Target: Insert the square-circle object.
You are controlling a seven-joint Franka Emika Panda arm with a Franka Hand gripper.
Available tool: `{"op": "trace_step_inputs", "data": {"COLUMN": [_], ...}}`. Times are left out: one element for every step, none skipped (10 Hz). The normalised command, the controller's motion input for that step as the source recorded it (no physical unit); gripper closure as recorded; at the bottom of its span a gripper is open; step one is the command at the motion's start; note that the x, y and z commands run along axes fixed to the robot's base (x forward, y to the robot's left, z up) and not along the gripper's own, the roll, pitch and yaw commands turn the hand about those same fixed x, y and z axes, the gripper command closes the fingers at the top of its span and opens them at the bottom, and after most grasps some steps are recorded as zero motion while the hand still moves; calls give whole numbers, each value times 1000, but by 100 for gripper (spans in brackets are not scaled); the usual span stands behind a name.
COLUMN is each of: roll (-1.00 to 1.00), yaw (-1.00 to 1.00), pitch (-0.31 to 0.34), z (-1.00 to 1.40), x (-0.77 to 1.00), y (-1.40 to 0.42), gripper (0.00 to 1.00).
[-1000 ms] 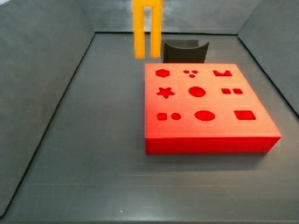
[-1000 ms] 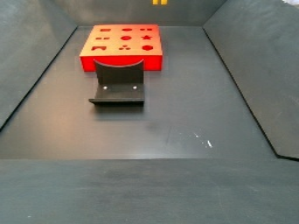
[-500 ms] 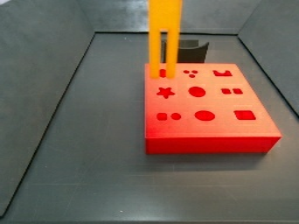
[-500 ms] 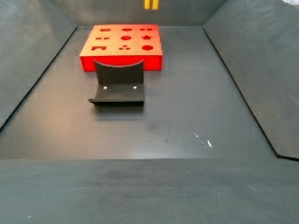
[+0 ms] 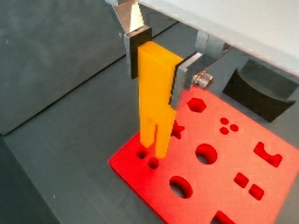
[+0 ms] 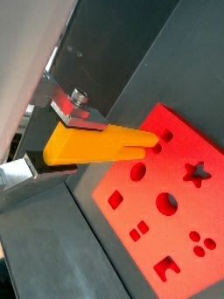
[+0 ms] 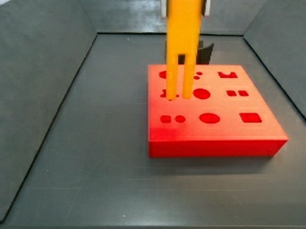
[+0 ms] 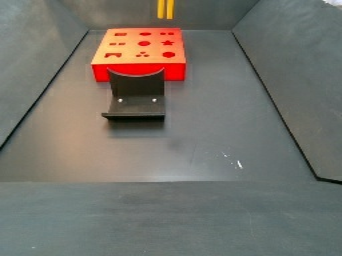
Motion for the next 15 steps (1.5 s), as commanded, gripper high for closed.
{"op": "trace_step_inputs", "data": {"roll": [234, 189, 204, 246, 197, 181, 133, 74, 29, 23, 64, 70, 64, 43, 67], "yaw": [266, 166, 31, 0, -60, -37, -100, -106, -77, 0, 31, 0, 6, 80, 194], "pitch": [163, 116, 116, 197, 169, 113, 56, 16, 0, 0, 0, 0, 0, -49, -86], "z": [-31, -109, -149, -126, -160, -174, -171, -157, -140, -106, -17, -29, 0, -157, -223], "x": [457, 440, 397, 280, 91, 0, -40, -171, -126, -117, -63, -80, -80, -29, 0], "y": [-157, -226, -151, -86, -49, 0, 0, 106, 77, 123, 0, 0, -86, -109, 0], "gripper": [100, 100, 100, 100, 100, 100, 100, 100, 100, 100, 100, 100, 100, 100, 100]}}
